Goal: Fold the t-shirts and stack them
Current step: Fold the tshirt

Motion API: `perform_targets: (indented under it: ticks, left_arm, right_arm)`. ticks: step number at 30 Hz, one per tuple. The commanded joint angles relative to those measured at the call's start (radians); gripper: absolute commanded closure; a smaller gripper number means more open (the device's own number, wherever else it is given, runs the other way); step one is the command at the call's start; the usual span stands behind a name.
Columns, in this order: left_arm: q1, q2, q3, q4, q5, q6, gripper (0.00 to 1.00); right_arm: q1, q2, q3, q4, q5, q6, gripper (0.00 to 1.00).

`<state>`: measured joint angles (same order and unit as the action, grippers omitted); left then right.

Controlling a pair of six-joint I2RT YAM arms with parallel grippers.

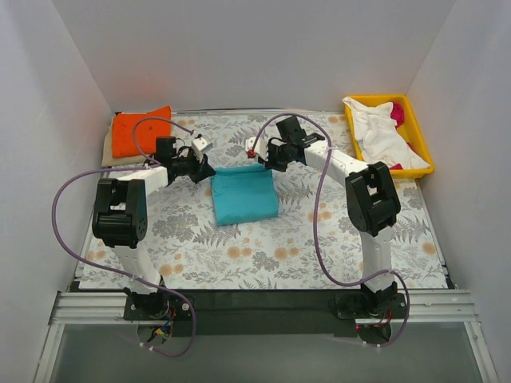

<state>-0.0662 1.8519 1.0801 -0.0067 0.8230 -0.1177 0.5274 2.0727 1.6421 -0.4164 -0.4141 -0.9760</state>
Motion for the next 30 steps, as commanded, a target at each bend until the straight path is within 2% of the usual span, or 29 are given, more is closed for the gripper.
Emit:
perform_targets:
  ticks: [1, 5, 10, 11, 12, 13, 14, 18, 19, 23, 24, 27, 30]
  left_arm:
    - [0.009, -0.033, 0.049, 0.042, 0.004, -0.026, 1.0]
    - [0.009, -0.04, 0.07, 0.042, 0.007, -0.046, 1.0]
    - [0.009, 0.019, 0.107, 0.04, -0.039, -0.063, 0.99]
    - [0.009, 0.035, 0.113, 0.048, -0.048, -0.071, 0.96]
    - [0.008, 0.065, 0.132, 0.056, -0.064, -0.097, 0.89]
    - [0.008, 0.085, 0.144, 0.06, -0.093, -0.111, 0.76]
    - [0.009, 0.102, 0.159, 0.063, -0.11, -0.122, 0.67]
    - [0.02, 0.151, 0.244, 0.068, -0.134, -0.204, 0.61]
    - [0.025, 0.141, 0.256, 0.073, -0.125, -0.247, 0.6]
    - [0.035, 0.046, 0.221, 0.128, -0.13, -0.353, 0.6]
    - [0.036, 0.026, 0.209, 0.123, -0.107, -0.368, 0.61]
    - [0.036, -0.045, 0.159, 0.097, -0.023, -0.5, 0.65]
    - [0.031, -0.079, 0.11, 0.093, 0.039, -0.666, 0.67]
  right_arm:
    - [-0.017, -0.043, 0.027, 0.051, 0.008, 0.037, 0.99]
    - [-0.018, -0.072, 0.018, 0.06, 0.005, 0.034, 0.99]
    - [-0.023, -0.007, 0.05, 0.077, 0.021, 0.037, 0.97]
    - [-0.026, 0.004, 0.062, 0.082, 0.024, 0.046, 0.93]
    - [-0.026, 0.027, 0.068, 0.09, 0.031, 0.059, 0.8]
    - [-0.027, 0.035, 0.076, 0.102, 0.041, 0.068, 0.77]
    - [-0.03, 0.043, 0.093, 0.106, 0.049, 0.085, 0.73]
    - [-0.05, 0.05, 0.145, 0.165, 0.113, 0.155, 0.51]
    - [-0.055, 0.047, 0.16, 0.165, 0.123, 0.171, 0.49]
    - [-0.081, 0.001, 0.19, 0.16, 0.11, 0.261, 0.48]
    - [-0.084, -0.031, 0.179, 0.154, 0.094, 0.282, 0.51]
    - [-0.086, -0.069, 0.147, 0.111, 0.006, 0.407, 0.56]
    - [-0.087, -0.059, 0.142, 0.073, -0.139, 0.572, 0.57]
